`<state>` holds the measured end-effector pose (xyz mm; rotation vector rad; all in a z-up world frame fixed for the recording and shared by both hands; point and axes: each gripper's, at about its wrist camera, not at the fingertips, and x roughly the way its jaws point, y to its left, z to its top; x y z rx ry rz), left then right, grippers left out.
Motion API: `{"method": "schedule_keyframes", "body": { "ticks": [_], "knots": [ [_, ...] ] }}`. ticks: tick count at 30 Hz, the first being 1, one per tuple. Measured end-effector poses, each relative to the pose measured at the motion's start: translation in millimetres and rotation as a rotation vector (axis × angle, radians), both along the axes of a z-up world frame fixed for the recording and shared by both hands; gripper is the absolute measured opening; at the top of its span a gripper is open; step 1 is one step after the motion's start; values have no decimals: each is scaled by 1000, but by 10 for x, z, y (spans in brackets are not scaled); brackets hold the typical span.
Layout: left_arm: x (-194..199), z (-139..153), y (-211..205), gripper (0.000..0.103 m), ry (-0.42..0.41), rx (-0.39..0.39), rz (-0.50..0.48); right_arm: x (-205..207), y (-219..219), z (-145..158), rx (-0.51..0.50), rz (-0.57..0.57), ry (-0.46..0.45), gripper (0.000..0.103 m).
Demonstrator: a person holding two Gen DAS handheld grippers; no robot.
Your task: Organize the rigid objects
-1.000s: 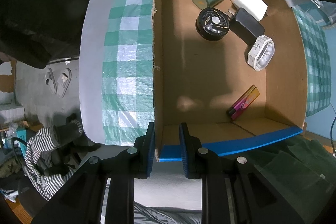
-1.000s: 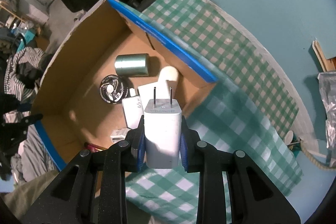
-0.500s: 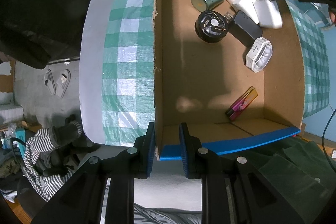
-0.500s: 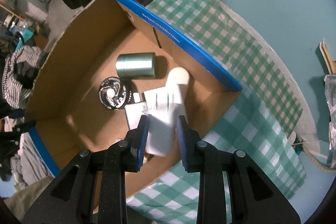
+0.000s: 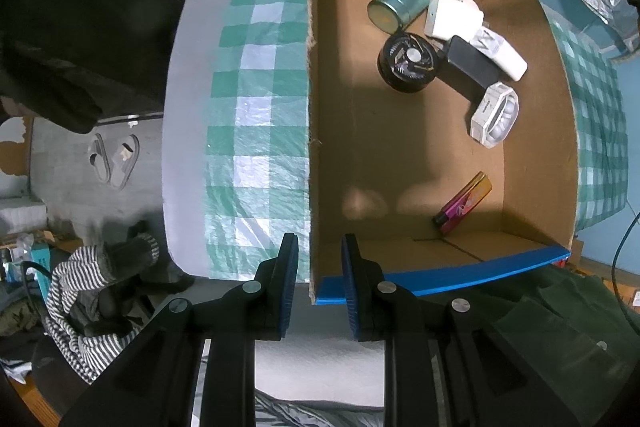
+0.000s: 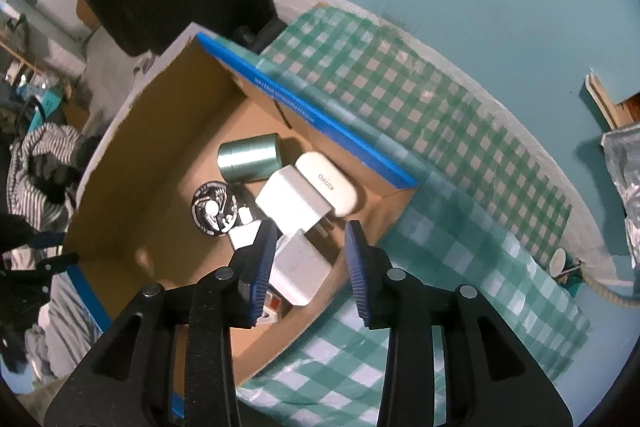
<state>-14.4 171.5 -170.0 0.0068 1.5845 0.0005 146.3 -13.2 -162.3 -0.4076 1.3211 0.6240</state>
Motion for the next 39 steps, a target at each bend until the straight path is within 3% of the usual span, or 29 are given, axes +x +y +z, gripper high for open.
{"method": "schedule_keyframes", "body": {
  "ticks": [2,9,13,21,24,26,30,35,39],
  "knots": [
    [2,36,19,21,-9,3,6,-25,-32,64,16,-17,-16,44],
    [17,176,57,23,-47,13,23,-179,-163,282,35,-47,-67,46],
    [25,302,70,27,-83,13,45,-288,-293,442,59,-93,-92,53],
    [33,725,-38,51,-219,9,72,-557,-646,865,82,-231,-209,58],
    [53,952,-121,64,-291,-4,73,-638,-787,1057,95,-293,-265,62],
    [65,1118,-185,78,-346,-11,68,-710,-860,1177,92,-324,-302,65],
    [86,1368,-316,82,-420,-20,51,-884,-1005,1410,92,-374,-382,66],
    [78,1598,-485,94,-505,7,13,-1077,-1146,1608,64,-420,-459,69],
    [55,1699,-588,95,-550,30,-15,-1221,-1266,1743,60,-472,-498,72]
  ]
}}
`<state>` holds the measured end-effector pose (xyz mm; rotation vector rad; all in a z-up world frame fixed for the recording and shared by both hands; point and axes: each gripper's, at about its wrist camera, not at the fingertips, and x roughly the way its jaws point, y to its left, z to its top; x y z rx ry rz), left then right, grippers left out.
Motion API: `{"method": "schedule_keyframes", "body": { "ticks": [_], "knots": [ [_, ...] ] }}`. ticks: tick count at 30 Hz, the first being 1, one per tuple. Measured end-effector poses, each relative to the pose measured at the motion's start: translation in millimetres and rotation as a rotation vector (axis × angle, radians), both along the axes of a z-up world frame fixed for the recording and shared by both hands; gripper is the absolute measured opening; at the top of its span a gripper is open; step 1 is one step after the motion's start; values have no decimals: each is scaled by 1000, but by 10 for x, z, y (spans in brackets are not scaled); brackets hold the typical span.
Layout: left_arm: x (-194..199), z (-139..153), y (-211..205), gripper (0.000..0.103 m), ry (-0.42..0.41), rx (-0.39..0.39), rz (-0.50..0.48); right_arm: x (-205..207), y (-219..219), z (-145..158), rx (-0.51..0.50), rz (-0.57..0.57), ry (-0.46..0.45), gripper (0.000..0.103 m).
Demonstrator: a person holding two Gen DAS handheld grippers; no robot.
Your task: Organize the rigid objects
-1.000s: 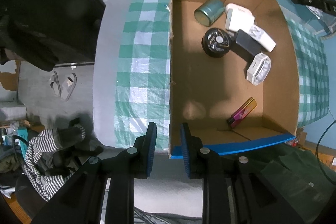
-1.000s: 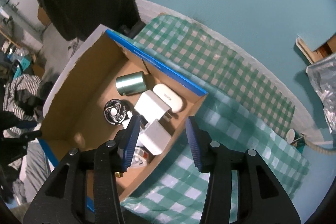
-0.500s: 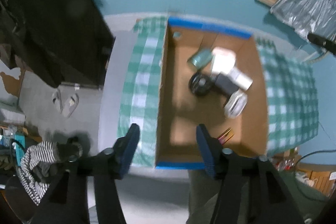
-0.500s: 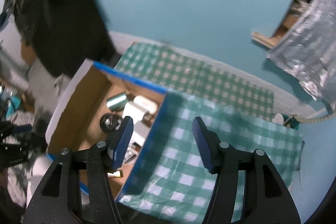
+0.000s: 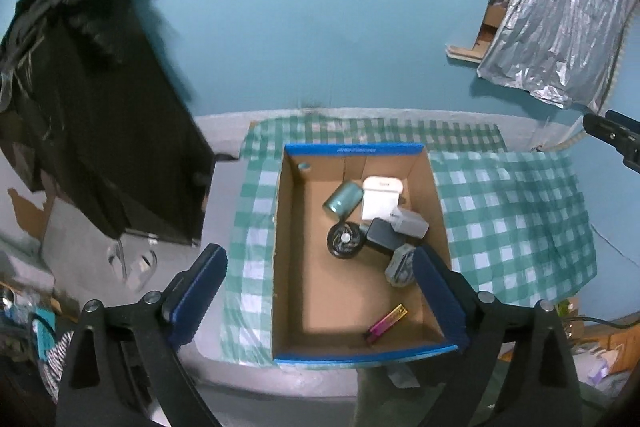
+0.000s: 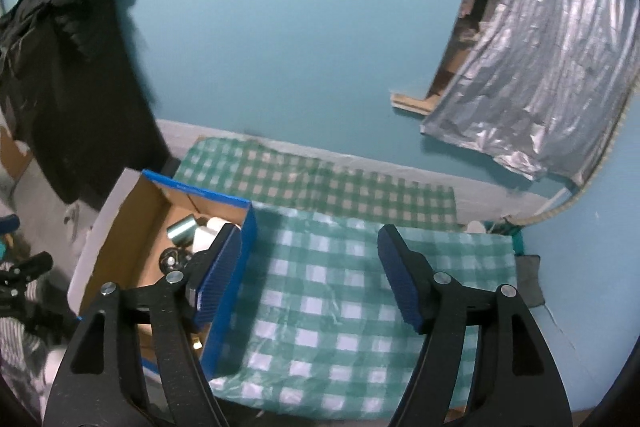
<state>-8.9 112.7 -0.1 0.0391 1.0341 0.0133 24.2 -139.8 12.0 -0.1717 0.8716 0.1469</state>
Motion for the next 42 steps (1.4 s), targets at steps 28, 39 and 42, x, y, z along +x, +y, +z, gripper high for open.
{"method": "schedule_keyframes", "body": {
  "ticks": [28,39,42],
  "knots": [
    [-185,322,-184,102,-87,40,-34,-353,-230,111,38,-109,-57,73],
    [-214,358,-139,102,-93,48,-37,-349,-223,107,41,-108,-55,73],
    [-184,357,-149,102,-90,51,-36,-345,-220,107,41,-109,-51,73]
  ]
}}
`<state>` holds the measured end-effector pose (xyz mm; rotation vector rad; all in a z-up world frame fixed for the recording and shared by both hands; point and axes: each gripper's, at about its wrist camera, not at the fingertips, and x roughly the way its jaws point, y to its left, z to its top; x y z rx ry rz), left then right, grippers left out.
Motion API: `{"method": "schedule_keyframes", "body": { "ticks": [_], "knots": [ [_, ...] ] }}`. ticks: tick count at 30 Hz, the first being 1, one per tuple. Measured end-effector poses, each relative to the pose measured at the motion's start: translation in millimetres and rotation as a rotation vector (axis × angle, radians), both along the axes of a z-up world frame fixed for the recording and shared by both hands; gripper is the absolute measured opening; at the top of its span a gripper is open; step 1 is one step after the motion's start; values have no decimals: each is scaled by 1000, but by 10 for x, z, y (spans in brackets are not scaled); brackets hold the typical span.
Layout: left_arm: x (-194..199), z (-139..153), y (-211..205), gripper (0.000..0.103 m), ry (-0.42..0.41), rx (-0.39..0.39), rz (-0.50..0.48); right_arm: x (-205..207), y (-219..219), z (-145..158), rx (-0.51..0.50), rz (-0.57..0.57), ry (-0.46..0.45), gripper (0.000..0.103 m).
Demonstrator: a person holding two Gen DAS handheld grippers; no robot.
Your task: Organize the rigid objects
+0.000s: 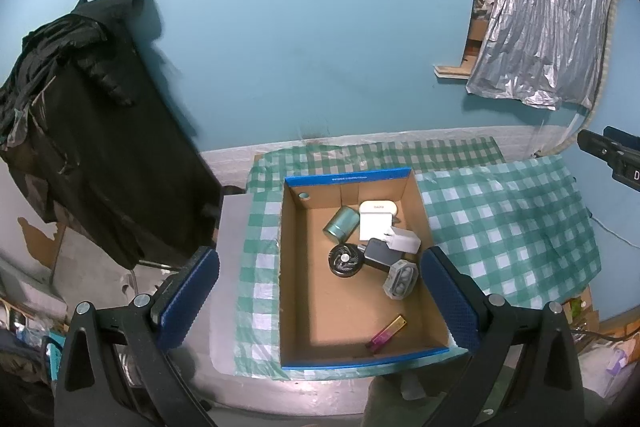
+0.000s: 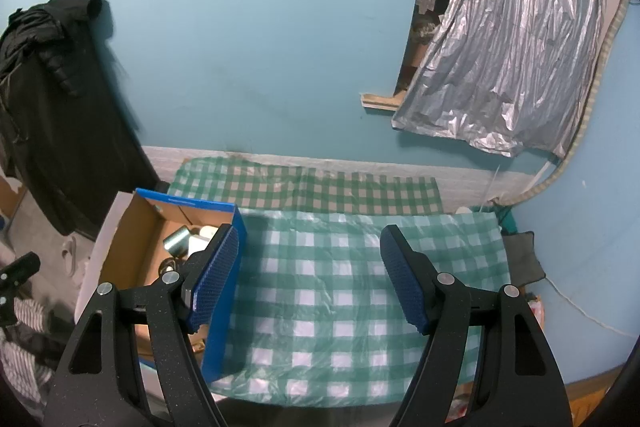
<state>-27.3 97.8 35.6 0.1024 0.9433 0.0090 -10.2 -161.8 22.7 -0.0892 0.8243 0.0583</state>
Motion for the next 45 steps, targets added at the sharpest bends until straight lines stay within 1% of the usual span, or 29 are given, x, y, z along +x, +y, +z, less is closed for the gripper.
{"method": "schedule_keyframes", "body": {
  "ticks": [15,45],
  "knots": [
    [63,-8,-94,102,1,13,-16,-11,-15,-5,-1,-13,0,73],
    [168,-27,-61,102,7,12,-22,71,-3,-3,-5,-12,6,73]
  ]
}}
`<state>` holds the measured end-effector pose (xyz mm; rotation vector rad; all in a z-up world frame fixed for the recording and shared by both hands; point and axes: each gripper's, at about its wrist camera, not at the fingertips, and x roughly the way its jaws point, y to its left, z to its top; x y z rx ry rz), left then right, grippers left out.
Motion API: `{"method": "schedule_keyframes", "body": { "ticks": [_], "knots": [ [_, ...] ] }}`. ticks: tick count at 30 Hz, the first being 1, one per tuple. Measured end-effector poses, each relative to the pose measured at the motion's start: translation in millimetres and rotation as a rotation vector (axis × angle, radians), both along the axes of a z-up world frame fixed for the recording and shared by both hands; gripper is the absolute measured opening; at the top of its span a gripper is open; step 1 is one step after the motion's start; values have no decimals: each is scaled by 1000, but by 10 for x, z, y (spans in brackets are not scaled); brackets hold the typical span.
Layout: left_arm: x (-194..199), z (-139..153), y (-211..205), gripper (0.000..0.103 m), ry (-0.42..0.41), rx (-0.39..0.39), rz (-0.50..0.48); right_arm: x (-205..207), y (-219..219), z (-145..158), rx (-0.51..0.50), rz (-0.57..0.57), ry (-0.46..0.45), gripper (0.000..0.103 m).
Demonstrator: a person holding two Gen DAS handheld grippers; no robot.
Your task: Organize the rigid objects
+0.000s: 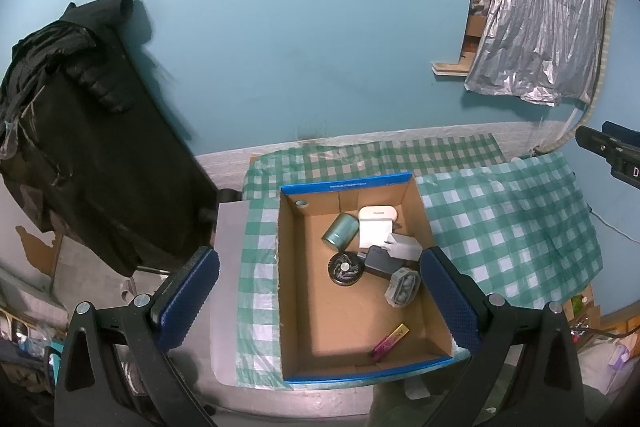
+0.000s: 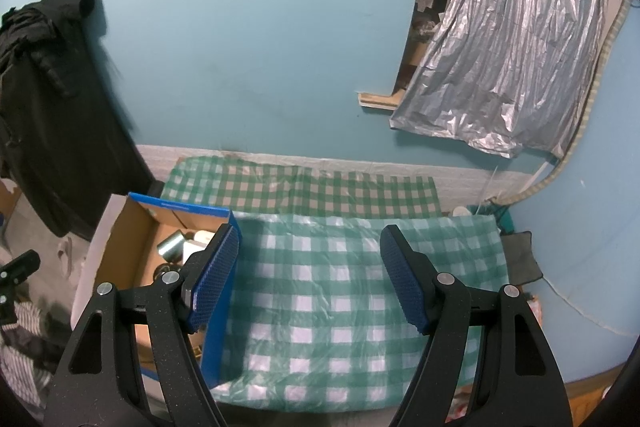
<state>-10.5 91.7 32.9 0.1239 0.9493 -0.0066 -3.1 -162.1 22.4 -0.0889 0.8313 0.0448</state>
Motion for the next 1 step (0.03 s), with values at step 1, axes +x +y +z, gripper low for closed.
{"method": "schedule_keyframes", "body": {
  "ticks": [1],
  "knots": [
    [-2,0,-1,102,0,2,3,1,0,0,-1,0,0,73]
  ]
}}
